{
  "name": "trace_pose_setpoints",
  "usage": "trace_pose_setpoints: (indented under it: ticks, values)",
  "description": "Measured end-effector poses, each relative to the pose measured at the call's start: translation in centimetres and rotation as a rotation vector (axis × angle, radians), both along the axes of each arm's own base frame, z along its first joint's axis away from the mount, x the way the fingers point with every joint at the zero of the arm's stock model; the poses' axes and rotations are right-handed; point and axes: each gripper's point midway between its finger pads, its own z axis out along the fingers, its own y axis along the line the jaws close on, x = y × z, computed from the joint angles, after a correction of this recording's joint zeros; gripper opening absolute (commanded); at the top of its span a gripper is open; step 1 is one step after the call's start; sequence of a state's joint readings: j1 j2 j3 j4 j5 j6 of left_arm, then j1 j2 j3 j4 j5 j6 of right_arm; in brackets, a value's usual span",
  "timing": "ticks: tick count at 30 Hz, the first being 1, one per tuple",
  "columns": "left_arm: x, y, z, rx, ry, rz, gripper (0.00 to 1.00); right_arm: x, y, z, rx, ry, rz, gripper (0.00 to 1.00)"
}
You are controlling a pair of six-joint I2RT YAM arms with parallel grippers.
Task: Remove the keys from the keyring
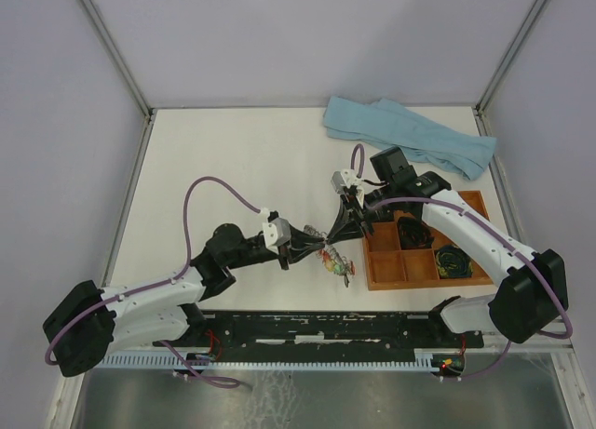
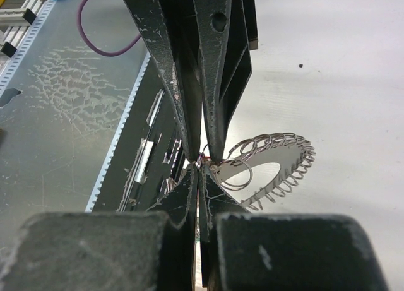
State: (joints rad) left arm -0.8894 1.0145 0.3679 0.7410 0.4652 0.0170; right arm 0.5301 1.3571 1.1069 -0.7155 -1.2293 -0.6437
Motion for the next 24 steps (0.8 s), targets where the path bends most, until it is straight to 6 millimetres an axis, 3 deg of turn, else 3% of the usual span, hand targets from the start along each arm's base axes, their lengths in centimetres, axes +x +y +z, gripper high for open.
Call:
trace_pose_setpoints:
  ticks: [2,4,12,18,24]
  values:
    - [-0.1,-0.1,-0.1,0.005,0.003,-0.011,0.15,0.0,0.0,0.0,-0.002,-0.001,-0.001,0.01]
    - [-0.2,-0.3,-0.1,0.011,0.008,-0.018,0.04,0.0,0.0,-0.1,-0.003,-0.001,-0.002,0.01]
    - [0.1,-0.5,-0.5,0.049,0.054,-0.014,0.03,0.1,-0.2,-0.5,-0.025,-0.005,-0.012,0.02]
    - [0.3,-0.6,-0.9,0.130,0.130,-0.012,0.03,0.3,-0.5,-1.0,-0.060,-0.040,-0.017,0.28]
    - [0.2,-0.3,-1.4,0.277,0.248,-0.003,0.03,1.0,-1.0,-0.1,-0.090,-0.141,-0.024,0.43]
